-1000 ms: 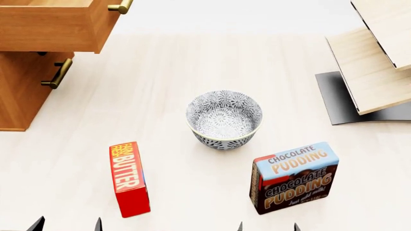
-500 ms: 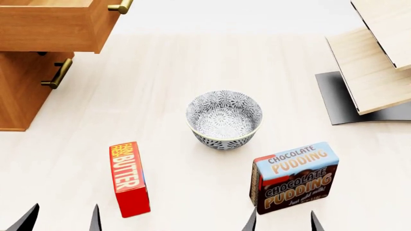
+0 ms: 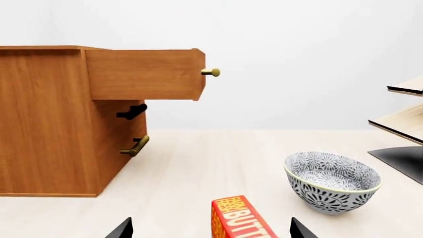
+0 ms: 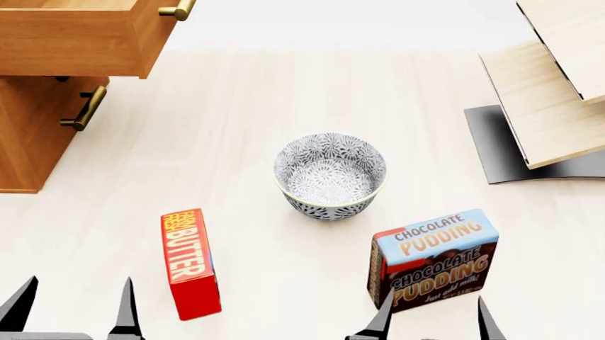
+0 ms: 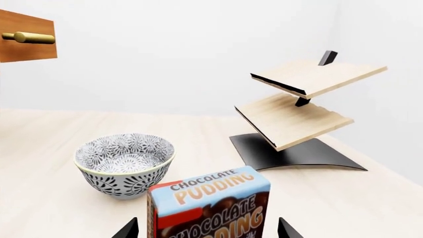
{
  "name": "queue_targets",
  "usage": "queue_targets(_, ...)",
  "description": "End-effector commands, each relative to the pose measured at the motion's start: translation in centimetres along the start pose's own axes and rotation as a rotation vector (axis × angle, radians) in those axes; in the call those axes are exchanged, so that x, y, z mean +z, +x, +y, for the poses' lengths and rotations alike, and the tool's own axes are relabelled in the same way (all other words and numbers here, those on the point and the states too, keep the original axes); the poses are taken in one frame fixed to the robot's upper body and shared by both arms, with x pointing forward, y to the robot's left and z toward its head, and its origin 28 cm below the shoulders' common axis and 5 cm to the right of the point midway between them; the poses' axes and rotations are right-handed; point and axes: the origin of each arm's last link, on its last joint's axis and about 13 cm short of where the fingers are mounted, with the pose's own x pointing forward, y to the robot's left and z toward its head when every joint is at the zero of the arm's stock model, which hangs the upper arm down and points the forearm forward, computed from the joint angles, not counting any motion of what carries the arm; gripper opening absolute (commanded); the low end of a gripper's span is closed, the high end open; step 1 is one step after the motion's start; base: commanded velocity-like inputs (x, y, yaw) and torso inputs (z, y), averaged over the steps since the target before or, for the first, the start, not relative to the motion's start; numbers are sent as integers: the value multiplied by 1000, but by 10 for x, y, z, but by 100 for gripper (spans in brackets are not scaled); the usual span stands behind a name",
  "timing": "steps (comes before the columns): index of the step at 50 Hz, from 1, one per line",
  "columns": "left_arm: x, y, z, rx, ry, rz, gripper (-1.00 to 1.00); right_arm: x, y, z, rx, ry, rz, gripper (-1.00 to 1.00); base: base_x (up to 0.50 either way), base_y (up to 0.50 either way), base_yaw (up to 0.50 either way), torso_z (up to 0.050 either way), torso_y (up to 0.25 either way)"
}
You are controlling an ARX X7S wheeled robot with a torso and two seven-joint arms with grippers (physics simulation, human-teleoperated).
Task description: Close the top drawer of the cabinet.
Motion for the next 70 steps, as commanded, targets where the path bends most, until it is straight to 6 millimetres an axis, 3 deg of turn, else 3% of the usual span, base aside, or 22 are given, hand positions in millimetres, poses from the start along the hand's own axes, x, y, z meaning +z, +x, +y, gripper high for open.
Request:
queue_targets(1, 7, -2, 1, 17, -6, -18, 100, 3, 0, 0, -7, -5, -9, 100, 0, 0, 0, 0, 0)
queue_targets(19, 4, 0, 1, 17, 1, -7, 100, 1, 2, 1, 0, -8, 3, 100, 0, -8, 0, 0, 0)
queue_targets(37, 0, 1, -1, 1, 9, 8, 100, -1, 4, 1, -4, -14, 8, 100, 0, -349, 0, 0, 0)
queue_targets(53, -3, -1, -1, -10, 3, 14, 100, -8, 7, 3, -13, -38, 11, 100, 471, 0, 0, 0, 0)
queue_targets(70, -4, 1, -1, -13, 7, 16, 100, -10, 7, 4, -5, -44, 17, 100, 56, 0, 0, 0, 0)
